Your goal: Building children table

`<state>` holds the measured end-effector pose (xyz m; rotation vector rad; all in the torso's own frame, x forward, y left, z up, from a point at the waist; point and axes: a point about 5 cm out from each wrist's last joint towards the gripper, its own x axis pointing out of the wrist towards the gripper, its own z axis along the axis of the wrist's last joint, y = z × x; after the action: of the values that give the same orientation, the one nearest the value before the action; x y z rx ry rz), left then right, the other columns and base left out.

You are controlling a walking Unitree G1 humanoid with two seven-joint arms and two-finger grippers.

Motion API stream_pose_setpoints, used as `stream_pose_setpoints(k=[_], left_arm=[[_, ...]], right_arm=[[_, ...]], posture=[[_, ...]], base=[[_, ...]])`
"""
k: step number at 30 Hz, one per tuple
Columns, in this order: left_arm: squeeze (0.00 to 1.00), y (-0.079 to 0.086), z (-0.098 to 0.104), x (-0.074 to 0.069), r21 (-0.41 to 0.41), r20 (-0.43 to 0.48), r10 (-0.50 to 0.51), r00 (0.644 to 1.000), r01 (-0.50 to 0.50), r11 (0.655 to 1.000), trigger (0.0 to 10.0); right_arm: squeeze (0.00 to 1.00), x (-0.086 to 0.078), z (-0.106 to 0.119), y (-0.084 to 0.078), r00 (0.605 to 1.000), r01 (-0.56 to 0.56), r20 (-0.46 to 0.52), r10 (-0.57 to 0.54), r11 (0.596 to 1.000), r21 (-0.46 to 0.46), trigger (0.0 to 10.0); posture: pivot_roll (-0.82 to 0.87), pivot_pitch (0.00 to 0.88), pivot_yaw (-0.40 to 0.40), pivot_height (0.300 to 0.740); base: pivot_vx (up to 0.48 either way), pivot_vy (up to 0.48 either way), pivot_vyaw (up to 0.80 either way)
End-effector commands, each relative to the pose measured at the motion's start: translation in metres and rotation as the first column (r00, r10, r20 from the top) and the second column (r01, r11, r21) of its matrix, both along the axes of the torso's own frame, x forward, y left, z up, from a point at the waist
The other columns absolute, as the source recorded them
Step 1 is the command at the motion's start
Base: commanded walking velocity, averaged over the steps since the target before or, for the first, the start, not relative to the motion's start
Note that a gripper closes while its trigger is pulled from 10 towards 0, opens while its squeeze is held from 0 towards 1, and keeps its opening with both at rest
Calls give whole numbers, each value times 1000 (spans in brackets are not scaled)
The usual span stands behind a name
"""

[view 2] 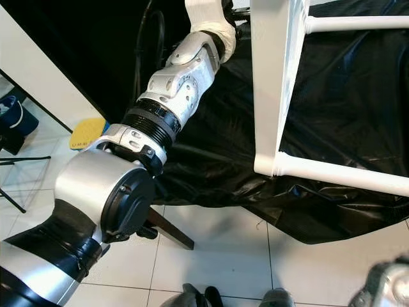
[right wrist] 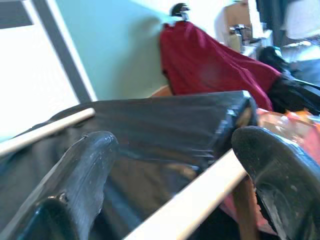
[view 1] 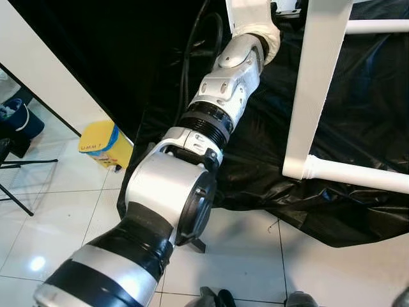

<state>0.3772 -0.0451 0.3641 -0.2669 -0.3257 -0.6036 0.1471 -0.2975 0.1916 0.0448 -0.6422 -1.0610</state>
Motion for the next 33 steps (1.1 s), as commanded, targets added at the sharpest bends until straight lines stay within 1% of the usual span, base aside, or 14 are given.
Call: stream_pose_setpoints(k=[1, 2, 5, 7, 9, 10, 12, 14, 16, 18, 23, 28, 29, 33], left_arm=[[0, -6, -2, -3, 58, 42, -102, 994, 100, 993, 10000], [0, -4, -5, -2, 64, 44, -95, 995, 92, 994, 10000], [0, -1, -8, -1, 66, 44, -89, 995, 86, 994, 10000], [0, -1, -8, -1, 66, 44, -89, 995, 86, 994, 10000], [0, 9, -22, 3, 63, 44, -78, 996, 76, 995, 10000], [0, 9, -22, 3, 63, 44, -78, 996, 76, 995, 10000], [0, 22, -47, 4, 47, 31, -69, 997, 68, 997, 10000], [0, 22, -47, 4, 47, 31, -69, 997, 68, 997, 10000], [0, 35, -70, 3, 50, 14, -45, 999, 45, 998, 10000], [0, 35, -70, 3, 50, 14, -45, 999, 45, 998, 10000], [0, 73, -121, -6, 109, -4, 61, 998, -60, 992, 10000], [0, 82, -133, -9, 120, -19, 89, 996, -86, 989, 10000], [0, 93, -148, -18, 152, -17, 114, 993, -110, 982, 10000], [0, 104, -161, -29, 166, -30, 138, 990, -132, 977, 10000]], right_arm=[[0, 2, -22, 10, 999, 5, -50, 1, 992, 122, 10000], [0, 21, -13, 12, 996, -83, -37, 87, 993, 84, 10000], [0, 39, -10, 16, 978, -176, -107, 180, 983, 46, 10000], [0, 39, -10, 16, 978, -176, -107, 180, 983, 46, 10000], [0, 68, -11, 24, 933, -314, -169, 318, 948, 50, 10000], [0, 68, -11, 24, 933, -314, -169, 318, 948, 50, 10000], [0, 94, -13, 35, 880, -418, -229, 415, 908, 41, 10000], [0, 94, -13, 35, 880, -418, -229, 415, 908, 41, 10000], [0, 109, -15, 45, 846, -472, -267, 461, 881, 25, 10000], [0, 109, -15, 45, 846, -472, -267, 461, 881, 25, 10000], [0, 137, -12, 61, 772, -580, -305, 557, 815, 21, 10000], [0, 141, -12, 63, 756, -597, -319, 571, 802, 21, 10000], [0, 142, -18, 65, 742, -600, -344, 575, 799, 40, 10000], [0, 138, -27, 67, 732, -601, -364, 577, 797, 54, 10000]], posture=[[-321, 106, 202, 740], [-315, 102, 190, 740], [-298, 95, 166, 740], [-298, 95, 166, 740], [-256, 79, 124, 740], [-256, 79, 124, 740], [-221, 70, 95, 740], [-221, 70, 95, 740], [-206, 66, 83, 740], [-206, 66, 83, 740], [-153, 59, 33, 740], [-140, 56, 23, 740], [-118, 53, 6, 740], [-112, 53, 2, 740]], base=[[0, 0, 0], [0, 0, 0], [0, 0, 0], [0, 0, 0], [0, 0, 0], [0, 0, 0], [0, 0, 0], [0, 0, 0], [0, 0, 0], [0, 0, 0], [0, 0, 0], [0, 0, 0], [0, 0, 0], [0, 0, 0]])
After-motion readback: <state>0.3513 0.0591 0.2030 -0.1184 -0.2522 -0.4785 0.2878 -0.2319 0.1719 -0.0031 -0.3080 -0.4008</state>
